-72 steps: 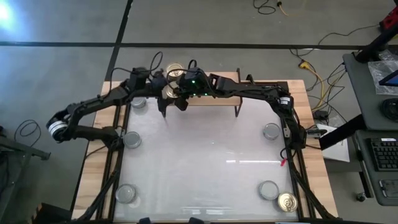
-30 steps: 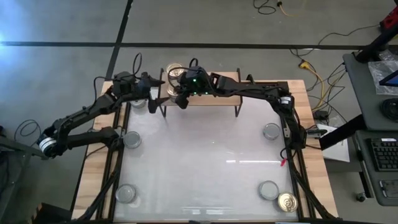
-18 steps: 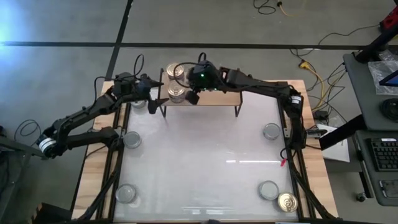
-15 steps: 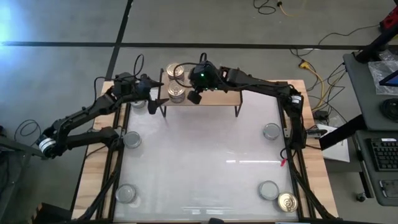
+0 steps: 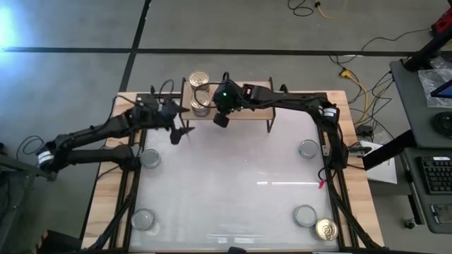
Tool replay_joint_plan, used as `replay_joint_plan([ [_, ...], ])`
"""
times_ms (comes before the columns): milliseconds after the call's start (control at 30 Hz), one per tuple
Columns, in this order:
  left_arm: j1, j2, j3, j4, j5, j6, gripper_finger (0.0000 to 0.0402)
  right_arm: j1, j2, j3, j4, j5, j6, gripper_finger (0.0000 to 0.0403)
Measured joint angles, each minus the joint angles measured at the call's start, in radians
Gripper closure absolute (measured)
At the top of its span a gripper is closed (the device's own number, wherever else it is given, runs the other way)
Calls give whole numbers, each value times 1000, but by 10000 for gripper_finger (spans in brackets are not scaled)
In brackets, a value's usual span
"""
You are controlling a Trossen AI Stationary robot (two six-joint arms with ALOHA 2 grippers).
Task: Stack canned seafood by type on shelf
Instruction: Stack the blue-pink tuna can on top of the other blue-pink tuna on the shelf
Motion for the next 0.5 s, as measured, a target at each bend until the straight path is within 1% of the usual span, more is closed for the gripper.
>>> replay_joint_plan([
  [100, -72, 1, -2, -17, -35, -21, 16, 3, 0, -21, 55, -18, 0, 390],
  [233, -161, 8, -13, -18, -93, -51, 16, 3, 0, -19, 66, -22, 5, 390],
  [333, -222, 14, -19, -11, -127, -82, 16, 5, 0, -19, 96, -50, 6, 390],
  [500, -304, 23, -27, -16, -236, -128, 16, 9, 0, -19, 104, -70, 8, 390],
])
